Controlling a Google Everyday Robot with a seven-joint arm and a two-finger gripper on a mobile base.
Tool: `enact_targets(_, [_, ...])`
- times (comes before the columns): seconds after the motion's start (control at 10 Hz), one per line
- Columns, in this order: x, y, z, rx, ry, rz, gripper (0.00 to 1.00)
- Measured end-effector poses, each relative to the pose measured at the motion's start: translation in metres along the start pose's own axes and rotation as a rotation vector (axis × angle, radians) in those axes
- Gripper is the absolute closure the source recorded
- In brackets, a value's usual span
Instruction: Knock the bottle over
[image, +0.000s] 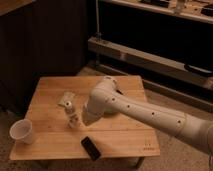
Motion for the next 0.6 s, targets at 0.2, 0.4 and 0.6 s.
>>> enact_targets(0.2, [0.004, 0.006, 0.004, -0.01, 0.013, -0.006, 0.92])
enact_targets(0.4, [0.005, 0.013, 0.005, -0.034, 0.022, -0.008, 0.92])
enact_targets(0.6, [0.002, 0.02, 0.005, -0.052, 0.028, -0.007, 0.92])
